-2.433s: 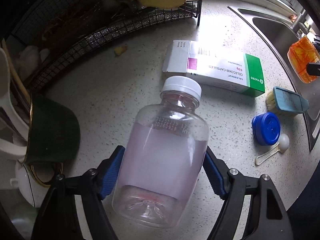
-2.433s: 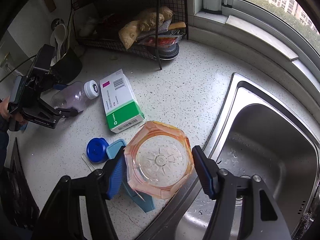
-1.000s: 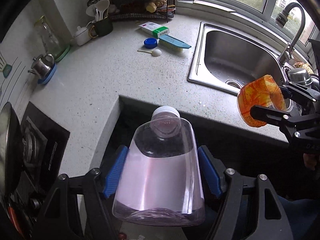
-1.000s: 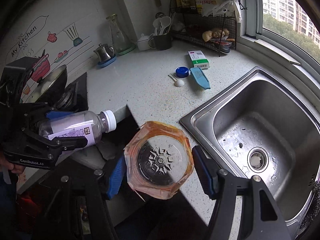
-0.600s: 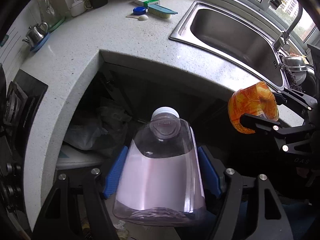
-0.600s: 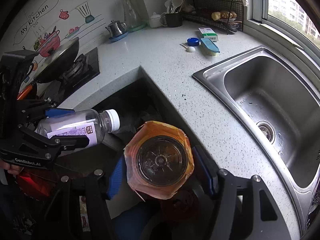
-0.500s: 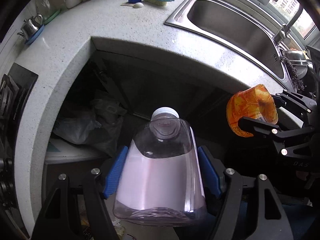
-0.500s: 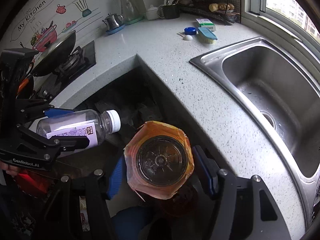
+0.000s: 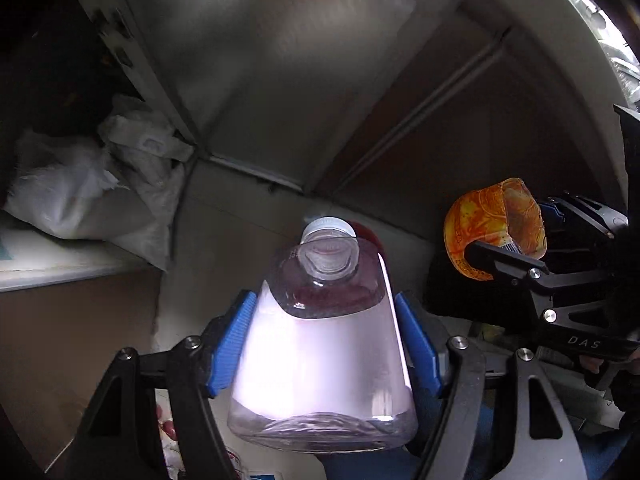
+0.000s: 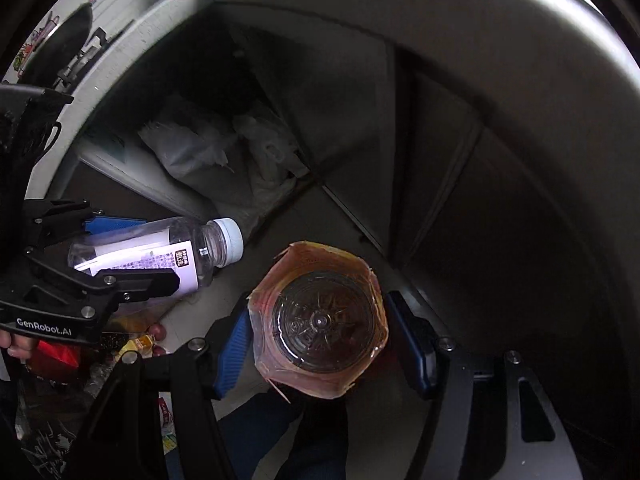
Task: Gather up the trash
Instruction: 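Carry the bottle and orange cup with both tools down over the red bin, then open both tools to drop the bottle and cup into the bin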
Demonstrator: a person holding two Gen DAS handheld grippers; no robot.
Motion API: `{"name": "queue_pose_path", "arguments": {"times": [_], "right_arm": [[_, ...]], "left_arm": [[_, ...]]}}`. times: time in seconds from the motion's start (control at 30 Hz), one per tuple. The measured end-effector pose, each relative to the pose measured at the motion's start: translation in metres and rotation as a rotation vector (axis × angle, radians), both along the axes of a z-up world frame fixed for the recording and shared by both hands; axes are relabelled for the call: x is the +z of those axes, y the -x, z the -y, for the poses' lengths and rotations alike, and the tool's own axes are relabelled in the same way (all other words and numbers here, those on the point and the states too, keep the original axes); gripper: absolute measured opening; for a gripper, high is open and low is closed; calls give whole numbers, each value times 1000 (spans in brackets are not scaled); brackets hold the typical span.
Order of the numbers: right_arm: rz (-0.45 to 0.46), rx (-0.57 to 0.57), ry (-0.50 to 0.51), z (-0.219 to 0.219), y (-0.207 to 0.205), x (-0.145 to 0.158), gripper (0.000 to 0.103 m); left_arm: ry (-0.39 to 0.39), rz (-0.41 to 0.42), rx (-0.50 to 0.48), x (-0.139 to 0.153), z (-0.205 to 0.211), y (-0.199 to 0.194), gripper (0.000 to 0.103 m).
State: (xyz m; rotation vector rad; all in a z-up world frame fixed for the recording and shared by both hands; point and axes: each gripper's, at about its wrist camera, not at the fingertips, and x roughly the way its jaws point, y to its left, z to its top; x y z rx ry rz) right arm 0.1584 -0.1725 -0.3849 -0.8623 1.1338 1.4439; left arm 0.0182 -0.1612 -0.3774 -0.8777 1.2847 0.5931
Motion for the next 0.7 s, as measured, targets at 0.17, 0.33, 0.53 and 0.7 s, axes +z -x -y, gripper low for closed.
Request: {"name": "queue_pose_path", "arguments": {"times": [0.17,0.33,0.53,0.7], "right_arm": [[-4,-18,49,5,-9,-67,62],[7,-31,100,0,-11,-133,62],[23,-12,138,-2,-4,-206,62],[28,-9,187,-2,-5,-256,62]], "left_arm": [[65,-7,-18,-77,12,-11,69],[116,-5,-27,-148,22,-20,69],[164,-10,-39,-234,42,-30,69],[202,23,-30,-285,49,-37,69]]}}
